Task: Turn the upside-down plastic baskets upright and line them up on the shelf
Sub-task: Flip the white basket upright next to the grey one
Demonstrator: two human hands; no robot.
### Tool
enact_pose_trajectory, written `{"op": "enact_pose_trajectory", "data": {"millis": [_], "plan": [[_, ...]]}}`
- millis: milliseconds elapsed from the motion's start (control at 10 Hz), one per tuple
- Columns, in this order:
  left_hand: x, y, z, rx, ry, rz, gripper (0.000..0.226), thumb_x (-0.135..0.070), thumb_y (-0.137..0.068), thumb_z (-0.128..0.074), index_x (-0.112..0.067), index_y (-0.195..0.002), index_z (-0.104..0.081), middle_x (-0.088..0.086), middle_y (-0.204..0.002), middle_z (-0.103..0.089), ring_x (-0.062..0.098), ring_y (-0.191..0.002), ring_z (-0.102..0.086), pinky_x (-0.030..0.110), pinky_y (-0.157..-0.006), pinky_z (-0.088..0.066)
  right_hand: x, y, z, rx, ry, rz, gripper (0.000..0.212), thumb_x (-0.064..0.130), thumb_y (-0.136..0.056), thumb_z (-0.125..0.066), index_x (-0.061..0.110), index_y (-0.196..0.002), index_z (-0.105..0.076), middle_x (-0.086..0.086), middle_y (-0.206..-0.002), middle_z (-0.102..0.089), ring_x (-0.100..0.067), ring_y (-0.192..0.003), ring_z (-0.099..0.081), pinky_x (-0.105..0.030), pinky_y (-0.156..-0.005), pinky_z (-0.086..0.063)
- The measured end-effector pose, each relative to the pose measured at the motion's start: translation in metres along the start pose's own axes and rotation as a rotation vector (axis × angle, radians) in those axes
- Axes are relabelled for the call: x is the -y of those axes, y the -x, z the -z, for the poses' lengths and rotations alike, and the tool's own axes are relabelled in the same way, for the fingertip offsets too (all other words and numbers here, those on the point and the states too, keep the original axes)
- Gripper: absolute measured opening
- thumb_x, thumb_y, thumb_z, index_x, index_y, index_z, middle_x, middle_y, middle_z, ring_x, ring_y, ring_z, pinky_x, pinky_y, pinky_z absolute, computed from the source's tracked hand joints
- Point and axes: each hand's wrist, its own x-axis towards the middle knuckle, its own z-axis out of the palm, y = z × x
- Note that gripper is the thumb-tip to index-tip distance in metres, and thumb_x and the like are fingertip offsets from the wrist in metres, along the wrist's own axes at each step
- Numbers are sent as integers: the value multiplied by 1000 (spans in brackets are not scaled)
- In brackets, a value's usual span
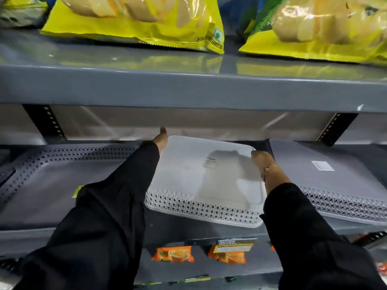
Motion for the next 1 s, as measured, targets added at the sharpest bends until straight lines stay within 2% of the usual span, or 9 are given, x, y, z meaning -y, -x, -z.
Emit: {"op": "enact_pose_trajectory", "data": {"millis": [100,200,300,400,500,600,700,900,1000], "plan": [[-8,56,2,-47,132,-48,77,-61,-93,-20,-10,-150,-26,13,-158,-25,32,-146,-25,44,-120,-21,-7,-6,12,-29,-89,47,44,13,-102,-24,-8,-133,-45,-25,-139,-46,-34,-128,-44,-31,-98,-35],[-10,41,13,-83,244,-37,98,-78,-81,-15,-8,-149,-29,12,-155,-33,28,-143,-34,38,-117,-27,-12,-12,26,-102,-248,166,39,19,-102,-27,0,-105,-61,-19,-108,-61,-22,-96,-53,-25,-73,-43],[-14,40,37,-47,358,-121,86,-89,-65,-24,-17,-89,-64,6,-92,-65,24,-73,-64,28,-65,-47,-9,-20,41,-100,-625,101,37,26,-101,-31,18,-65,-40,1,-69,-42,-16,-60,-43,-21,-56,-37],[-16,68,48,-51,410,-217,92,-88,-64,-29,-11,-105,-60,9,-102,-60,25,-85,-61,35,-79,-50,-11,-25,54,-55,-863,90,37,38,-97,-37,14,-70,-48,-4,-68,-47,-18,-60,-48,-29,-64,-45],[-13,89,57,-49,407,-257,81,-71,-85,-29,-3,-121,-51,12,-77,-67,21,-67,-66,30,-58,-55,-22,-30,59,84,-955,163,26,29,-97,-41,13,-83,-56,-1,-70,-60,-21,-83,-54,-28,-67,-55],[-2,94,66,-92,330,-251,61,-47,-94,-45,-2,-136,-47,11,-78,-64,19,-54,-63,24,-39,-52,-30,-33,59,191,-986,127,25,22,-94,-49,15,-70,-47,-2,-57,-54,-21,-60,-47,-27,-49,-43],[16,103,73,-81,188,-219,30,-19,-97,-48,4,-110,-64,20,-110,-64,19,-51,-70,19,-37,-52,-37,-32,58,232,-898,97,19,7,-92,-51,10,-73,-48,-7,-65,-46,-19,-49,-46,-26,-46,-43],[34,124,59,-72,-60,-131,29,-14,-99,-46,-3,-74,-57,0,-45,-69,4,-31,-61,10,-34,-47,-51,-35,48,254,-621,68,7,-4,-88,-52,-7,-87,-58,-14,-67,-54,-23,-54,-51,-30,-49,-47],[35,134,52,-126,-121,-101,40,-24,-99,-45,12,-110,-59,22,-111,-67,19,-87,-73,22,-69,-52,-56,-36,44,227,-519,28,9,-5,-87,-54,-10,-89,-61,-16,-68,-57,-26,-57,-54,-37,-62,-52]]}}
